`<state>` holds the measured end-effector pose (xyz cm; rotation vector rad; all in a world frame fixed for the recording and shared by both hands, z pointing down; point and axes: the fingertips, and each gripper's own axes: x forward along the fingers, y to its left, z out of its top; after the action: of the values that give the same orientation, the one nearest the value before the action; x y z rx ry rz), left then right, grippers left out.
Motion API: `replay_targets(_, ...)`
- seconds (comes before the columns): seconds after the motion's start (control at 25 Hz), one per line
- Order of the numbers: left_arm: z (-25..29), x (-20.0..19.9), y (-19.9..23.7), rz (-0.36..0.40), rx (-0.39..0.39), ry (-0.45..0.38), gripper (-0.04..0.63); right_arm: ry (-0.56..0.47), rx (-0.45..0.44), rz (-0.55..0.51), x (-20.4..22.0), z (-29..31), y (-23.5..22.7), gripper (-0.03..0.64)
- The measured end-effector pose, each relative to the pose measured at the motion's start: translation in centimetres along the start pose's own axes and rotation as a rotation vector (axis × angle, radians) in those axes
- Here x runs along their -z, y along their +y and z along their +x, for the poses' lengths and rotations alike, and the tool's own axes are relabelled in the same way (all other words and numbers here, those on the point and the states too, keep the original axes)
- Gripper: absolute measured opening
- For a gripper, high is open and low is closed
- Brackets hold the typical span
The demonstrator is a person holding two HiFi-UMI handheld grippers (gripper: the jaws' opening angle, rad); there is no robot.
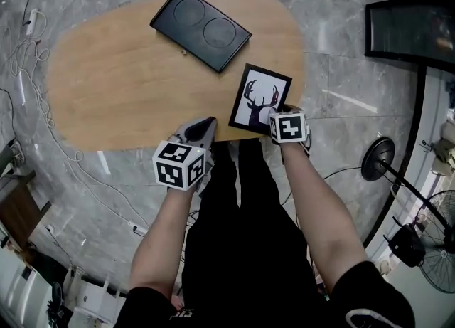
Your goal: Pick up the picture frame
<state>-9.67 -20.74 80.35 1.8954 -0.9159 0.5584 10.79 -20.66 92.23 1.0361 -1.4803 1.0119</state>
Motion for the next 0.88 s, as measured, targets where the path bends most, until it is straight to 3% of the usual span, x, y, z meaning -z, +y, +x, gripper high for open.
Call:
replay_targets(0.24,-0.4,0.6,0.4,-0.001,0.002,0.008,0.009,-0.025,-0.018,0.017,-0.1,0.2,-0.1,0.135)
replay_targets(0.4,-1.9,0.0,0.0,-0.014,-0.002,0.003,0.009,-0.062,-0.091,0.156,0.0,-0.5,-0.1,0.089)
replay_targets(0.6,-3.7,-2.0,-0.1,0.011,-0.014,-0.018,0.009,-0.055,-0.097,0.071,-1.0,-1.4,0.7,0.071)
replay_targets(0.88,-6.6,-4.8,-0.4,0.027,-0.037,-0.051,0.009,-0.088,-0.131,0.099,-2.7,-4.6,1.6,0.072)
